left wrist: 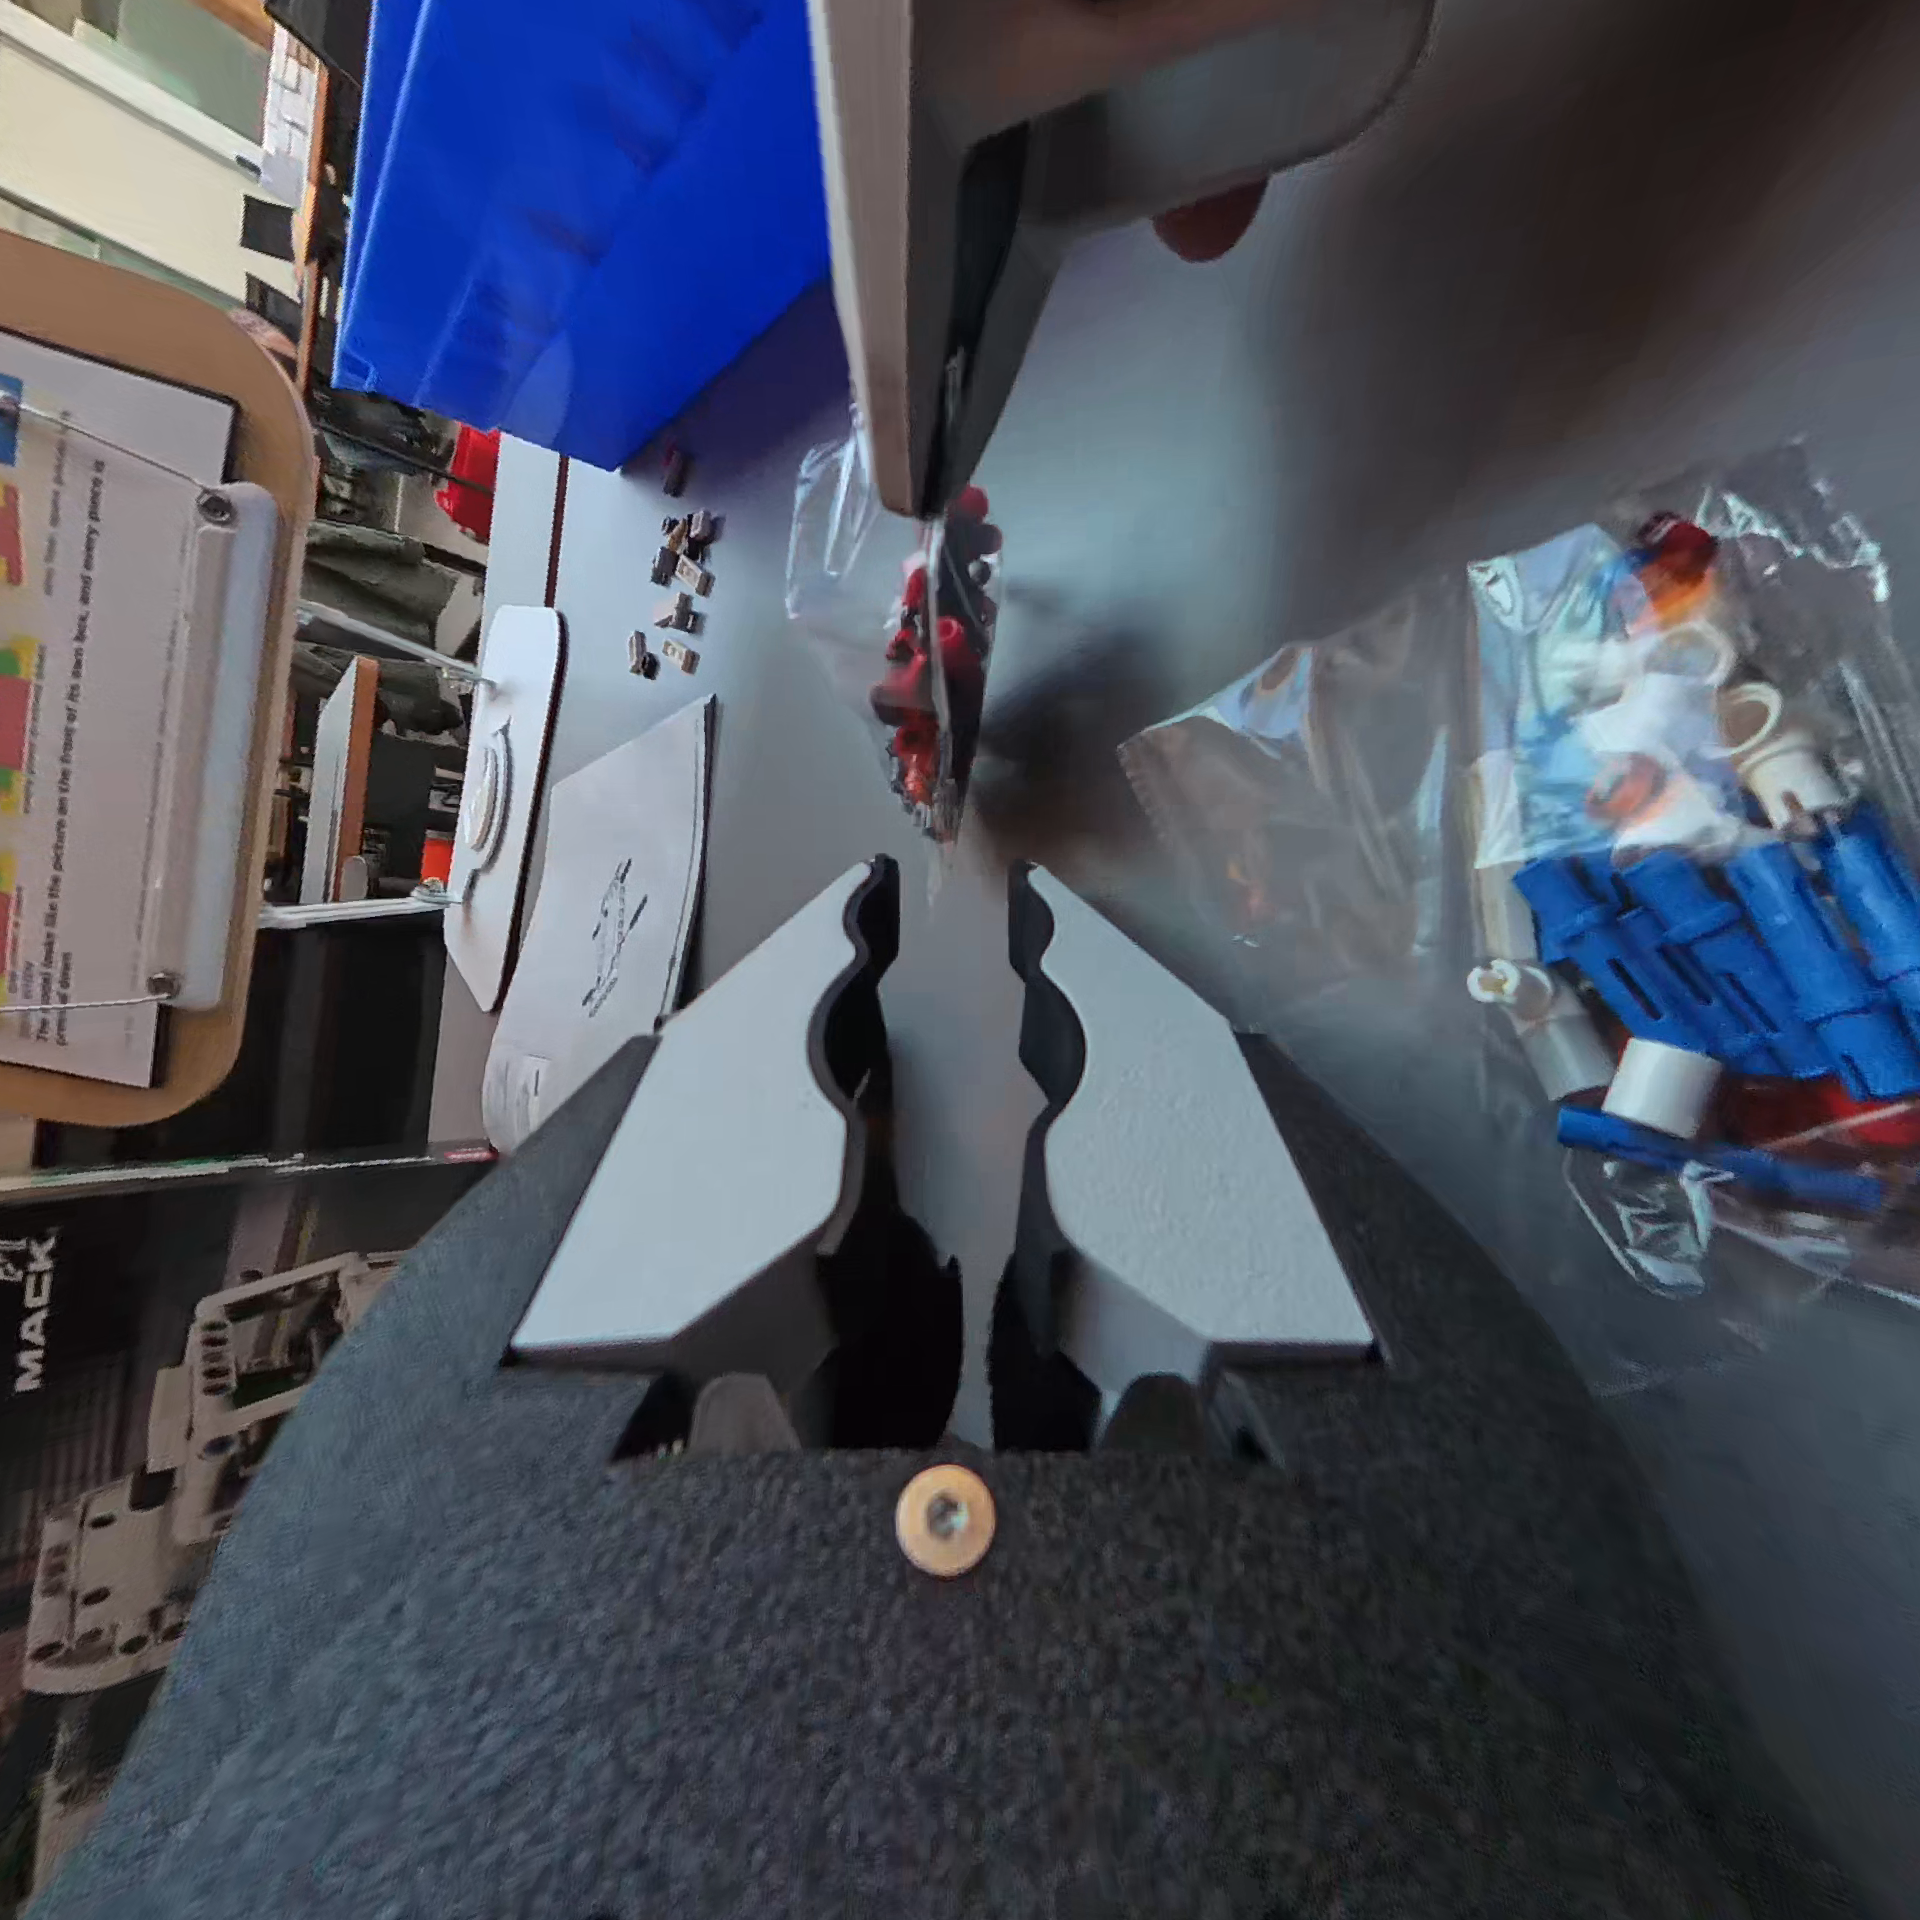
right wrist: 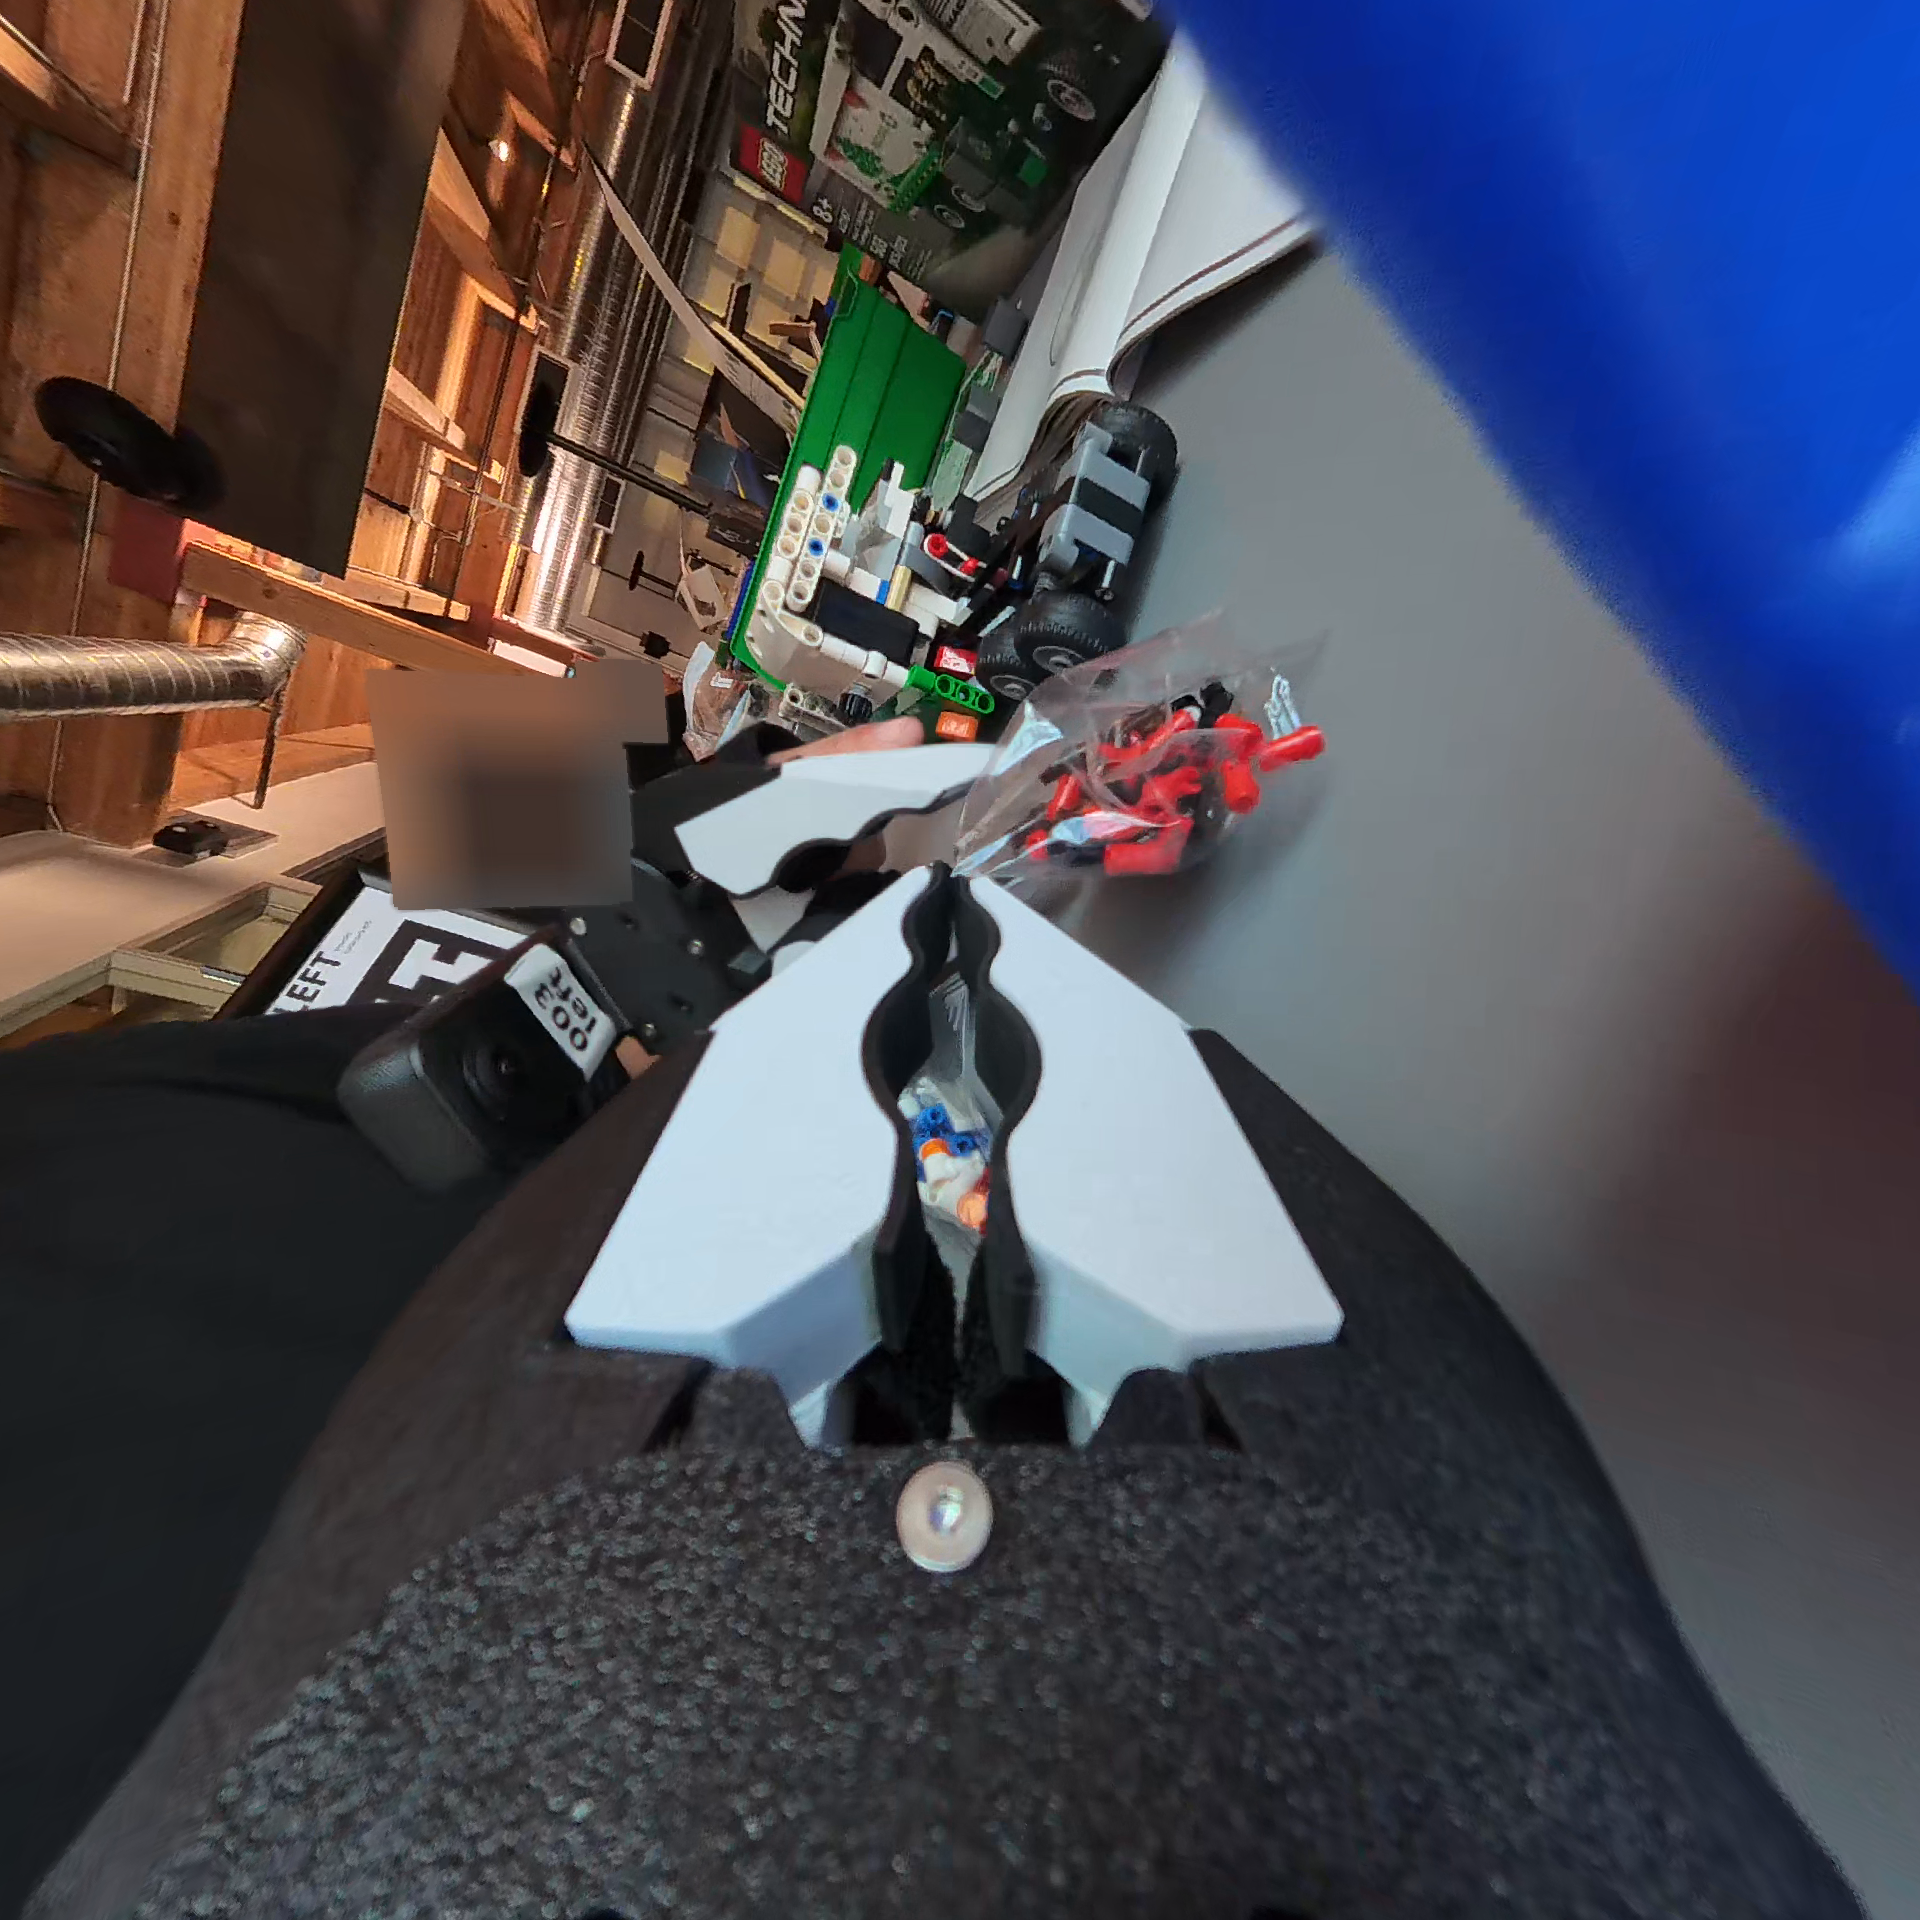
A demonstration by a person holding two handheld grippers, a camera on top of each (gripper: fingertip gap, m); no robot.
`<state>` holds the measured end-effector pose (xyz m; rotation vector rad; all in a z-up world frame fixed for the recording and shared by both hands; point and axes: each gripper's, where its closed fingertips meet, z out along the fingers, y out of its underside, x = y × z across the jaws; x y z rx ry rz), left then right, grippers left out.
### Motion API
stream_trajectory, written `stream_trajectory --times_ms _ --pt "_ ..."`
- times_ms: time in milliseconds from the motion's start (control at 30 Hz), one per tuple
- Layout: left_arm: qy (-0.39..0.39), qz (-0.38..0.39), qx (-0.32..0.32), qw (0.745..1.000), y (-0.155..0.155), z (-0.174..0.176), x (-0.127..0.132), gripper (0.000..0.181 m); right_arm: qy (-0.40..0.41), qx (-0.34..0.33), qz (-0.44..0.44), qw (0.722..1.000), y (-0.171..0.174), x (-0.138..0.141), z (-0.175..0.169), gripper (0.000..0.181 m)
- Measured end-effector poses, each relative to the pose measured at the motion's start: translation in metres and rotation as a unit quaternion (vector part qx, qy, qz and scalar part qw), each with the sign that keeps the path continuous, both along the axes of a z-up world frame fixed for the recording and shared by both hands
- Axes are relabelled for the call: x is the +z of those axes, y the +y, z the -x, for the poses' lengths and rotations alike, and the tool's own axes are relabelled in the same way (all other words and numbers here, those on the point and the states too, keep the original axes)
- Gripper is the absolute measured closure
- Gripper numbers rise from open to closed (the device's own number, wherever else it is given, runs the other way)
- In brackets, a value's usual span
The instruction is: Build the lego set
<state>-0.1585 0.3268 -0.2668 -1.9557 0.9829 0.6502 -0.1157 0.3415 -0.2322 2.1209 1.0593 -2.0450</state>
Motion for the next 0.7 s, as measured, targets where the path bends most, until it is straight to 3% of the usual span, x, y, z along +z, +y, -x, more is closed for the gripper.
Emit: stream_trajectory --times_ms 133,267,433,567,700 --pt "0.036 -0.018 -0.011 0.999 0.007 0.001 -0.002 0.181 0.001 0.008 0.003 1.0 -0.001 0.001 0.0 0.181" --pt "0.053 -0.018 -0.022 0.998 0.007 0.001 0.001 0.181 -0.006 0.002 -0.035 0.999 0.003 -0.003 -0.002 0.181" --pt "0.048 0.008 -0.039 0.998 0.005 -0.002 0.004 0.181 -0.022 0.039 -0.155 0.987 -0.009 -0.012 -0.016 0.155" --pt "0.054 0.031 -0.051 0.997 0.004 -0.005 0.004 0.181 -0.041 0.027 -0.355 0.934 0.001 -0.013 -0.03 0.151" --pt "0.066 0.043 -0.05 0.996 0.007 -0.004 0.003 0.181 -0.009 0.035 -0.561 0.827 -0.005 0.004 -0.031 0.154"
